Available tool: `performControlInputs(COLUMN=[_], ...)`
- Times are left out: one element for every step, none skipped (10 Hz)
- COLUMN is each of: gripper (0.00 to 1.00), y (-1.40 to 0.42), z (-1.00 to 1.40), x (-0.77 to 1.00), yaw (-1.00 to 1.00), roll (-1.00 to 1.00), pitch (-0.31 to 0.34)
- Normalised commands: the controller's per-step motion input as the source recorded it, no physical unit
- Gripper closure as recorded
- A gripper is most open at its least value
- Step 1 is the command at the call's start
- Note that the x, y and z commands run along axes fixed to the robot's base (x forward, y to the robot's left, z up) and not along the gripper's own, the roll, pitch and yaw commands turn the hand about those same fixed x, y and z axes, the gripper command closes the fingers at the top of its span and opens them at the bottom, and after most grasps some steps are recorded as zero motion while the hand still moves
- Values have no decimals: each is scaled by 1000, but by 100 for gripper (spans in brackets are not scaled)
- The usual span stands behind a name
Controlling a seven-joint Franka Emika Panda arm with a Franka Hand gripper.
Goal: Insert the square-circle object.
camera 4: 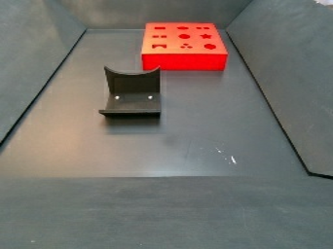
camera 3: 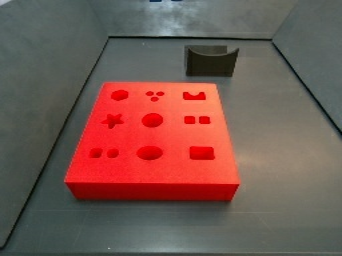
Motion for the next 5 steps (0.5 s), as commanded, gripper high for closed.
performControlInputs(gripper=[100,100,100,100,100], y=[-34,-840,-1000,-1000,-1000], z=[0,-260,-631,-803,-803], x=[0,74,269,243,234], yaw=[0,0,-40,-57,-51], roll=[0,146,99,99,109], pitch=[0,0,-66,-143,-183])
